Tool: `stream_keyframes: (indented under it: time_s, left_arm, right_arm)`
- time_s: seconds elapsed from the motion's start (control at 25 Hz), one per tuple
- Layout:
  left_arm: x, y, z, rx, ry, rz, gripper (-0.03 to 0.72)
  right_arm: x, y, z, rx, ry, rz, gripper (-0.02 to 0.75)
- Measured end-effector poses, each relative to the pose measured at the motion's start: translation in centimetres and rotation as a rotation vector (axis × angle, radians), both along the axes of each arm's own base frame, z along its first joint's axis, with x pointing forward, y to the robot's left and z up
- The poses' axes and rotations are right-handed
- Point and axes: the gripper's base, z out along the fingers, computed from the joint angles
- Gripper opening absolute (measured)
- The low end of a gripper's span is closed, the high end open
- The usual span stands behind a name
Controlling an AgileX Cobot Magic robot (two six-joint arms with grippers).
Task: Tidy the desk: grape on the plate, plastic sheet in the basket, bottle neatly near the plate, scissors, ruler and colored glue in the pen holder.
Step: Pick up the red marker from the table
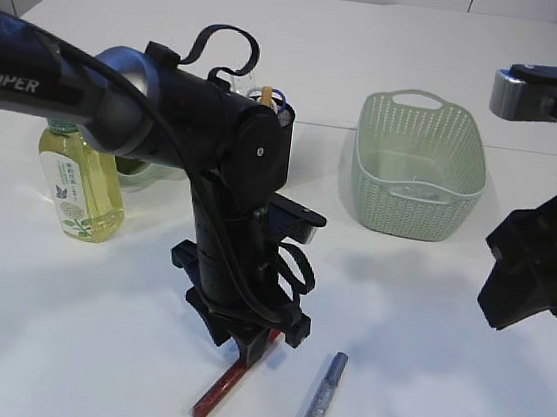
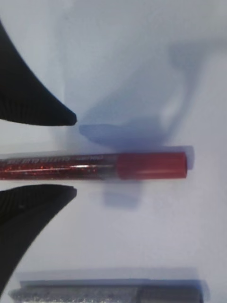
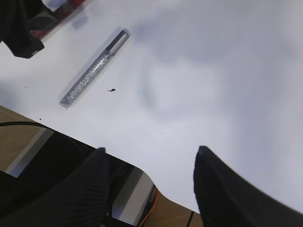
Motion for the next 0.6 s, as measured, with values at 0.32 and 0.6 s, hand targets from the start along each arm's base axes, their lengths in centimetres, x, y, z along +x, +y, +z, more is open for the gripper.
stream_keyframes:
  time_s: [0.32, 0.6]
  left_arm:
    - [-0.01, -0.02, 0.01, -0.005, 0.004, 0.001, 0.303]
    - [-0.17, -0.17, 0.04, -0.022, 0.022, 0.001, 0.303]
  right_arm:
    - [0.0, 0.0, 0.0, -0.001, -0.001, 0.004, 0.449]
    - [-0.03, -0.01, -0.01, -0.002, 0.003, 0.005, 0.449]
